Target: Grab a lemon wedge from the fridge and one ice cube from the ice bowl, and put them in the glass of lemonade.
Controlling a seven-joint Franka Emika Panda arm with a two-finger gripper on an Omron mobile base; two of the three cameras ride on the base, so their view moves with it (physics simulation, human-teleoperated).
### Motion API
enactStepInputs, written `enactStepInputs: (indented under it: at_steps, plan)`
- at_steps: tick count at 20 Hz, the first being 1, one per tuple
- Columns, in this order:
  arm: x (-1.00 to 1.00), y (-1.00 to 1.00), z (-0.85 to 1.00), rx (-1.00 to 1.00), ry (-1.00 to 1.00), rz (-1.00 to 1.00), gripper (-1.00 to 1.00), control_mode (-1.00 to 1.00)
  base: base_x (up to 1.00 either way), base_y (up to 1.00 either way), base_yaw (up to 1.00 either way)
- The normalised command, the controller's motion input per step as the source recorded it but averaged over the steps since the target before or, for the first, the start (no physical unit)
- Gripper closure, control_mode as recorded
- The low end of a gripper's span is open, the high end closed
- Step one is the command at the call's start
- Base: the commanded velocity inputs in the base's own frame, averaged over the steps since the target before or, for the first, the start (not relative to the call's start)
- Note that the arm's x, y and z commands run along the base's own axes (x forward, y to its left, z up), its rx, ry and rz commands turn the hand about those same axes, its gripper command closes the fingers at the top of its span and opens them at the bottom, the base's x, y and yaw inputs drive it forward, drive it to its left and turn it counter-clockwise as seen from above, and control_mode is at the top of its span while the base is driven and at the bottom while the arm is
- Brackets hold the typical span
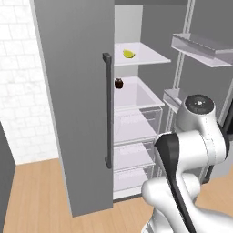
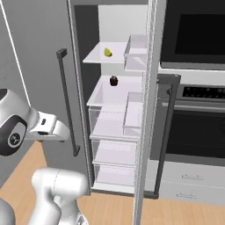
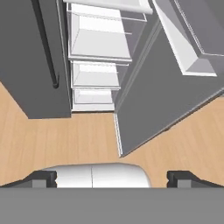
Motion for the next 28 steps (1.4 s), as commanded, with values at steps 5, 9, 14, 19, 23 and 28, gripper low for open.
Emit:
enactStepInputs:
  at_steps: [5, 9, 14, 19, 23, 28]
  plan:
    - [0.0, 0.0, 0.0, 0.0, 0.0, 0.0, -1.0, 1.0, 0.54, -0.3, 0.0]
    - [0.0, 0.0, 0.0, 0.0, 0.0, 0.0, -1.0, 1.0, 0.59, -0.25, 0.0]
    - [0.0, 0.0, 0.0, 0.0, 0.0, 0.0, -1.0, 1.0, 0.57, -0.2, 0.0]
    - [0.0, 0.0, 0.0, 0.0, 0.0, 0.0, -1.0, 1.0, 0.39, -0.32, 0.0]
    - [0.0, 0.0, 0.0, 0.0, 0.0, 0.0, -1.0, 1.0, 0.32, -0.32, 0.0]
    - [0.0, 0.0, 0.0, 0.0, 0.0, 0.0, -1.0, 1.0, 0.29, -0.21, 0.0]
